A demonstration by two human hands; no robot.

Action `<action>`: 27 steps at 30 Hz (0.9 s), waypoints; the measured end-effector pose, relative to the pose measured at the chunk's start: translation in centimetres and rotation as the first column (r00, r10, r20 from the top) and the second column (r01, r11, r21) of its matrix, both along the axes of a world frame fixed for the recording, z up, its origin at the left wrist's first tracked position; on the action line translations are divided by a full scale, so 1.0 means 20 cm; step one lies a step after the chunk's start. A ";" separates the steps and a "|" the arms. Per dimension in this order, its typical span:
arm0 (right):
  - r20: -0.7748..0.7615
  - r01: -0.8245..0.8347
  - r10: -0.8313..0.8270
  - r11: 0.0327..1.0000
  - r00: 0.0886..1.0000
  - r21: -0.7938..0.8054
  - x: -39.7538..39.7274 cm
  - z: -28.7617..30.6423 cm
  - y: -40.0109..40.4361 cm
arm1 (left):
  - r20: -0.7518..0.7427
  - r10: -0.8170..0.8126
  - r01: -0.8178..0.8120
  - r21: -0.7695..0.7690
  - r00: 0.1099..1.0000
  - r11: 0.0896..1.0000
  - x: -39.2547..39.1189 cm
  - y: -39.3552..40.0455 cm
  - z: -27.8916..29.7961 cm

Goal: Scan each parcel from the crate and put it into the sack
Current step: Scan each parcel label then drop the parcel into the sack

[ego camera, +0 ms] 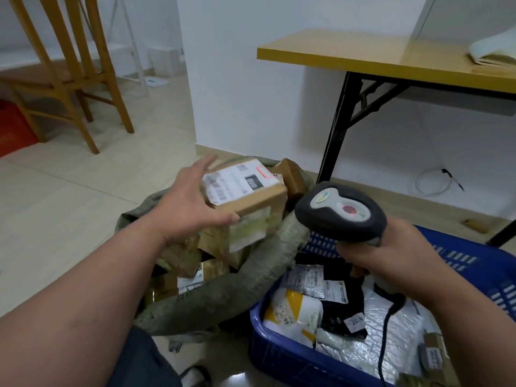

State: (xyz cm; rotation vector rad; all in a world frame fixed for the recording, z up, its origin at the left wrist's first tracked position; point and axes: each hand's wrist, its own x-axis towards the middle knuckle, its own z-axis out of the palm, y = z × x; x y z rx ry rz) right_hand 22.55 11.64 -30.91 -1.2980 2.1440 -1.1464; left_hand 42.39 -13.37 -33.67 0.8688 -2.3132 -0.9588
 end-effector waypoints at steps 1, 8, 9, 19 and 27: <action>0.018 0.021 -0.021 1.000 1.000 0.011 0.00 -0.01 -0.01 | -0.041 0.063 -0.062 0.041 0.997 0.997 0.04 -0.03 0.00; 0.094 0.056 -0.064 0.995 0.994 0.082 0.03 -0.07 -0.10 | -0.207 0.351 -0.271 0.335 0.913 0.902 0.20 -0.16 -0.01; 0.095 0.060 -0.069 0.994 0.993 0.094 0.04 -0.08 -0.12 | -0.208 0.377 -0.291 0.351 0.903 0.890 0.21 -0.17 -0.02; 0.206 0.201 -0.228 0.969 0.952 0.145 0.06 -0.20 -0.29 | -0.207 0.596 -0.459 0.462 0.776 0.759 0.17 -0.28 -0.15; 0.293 0.267 -0.331 0.934 0.897 0.236 0.02 -0.28 -0.41 | 0.102 0.484 -0.491 0.297 0.869 0.819 0.00 -0.34 -0.31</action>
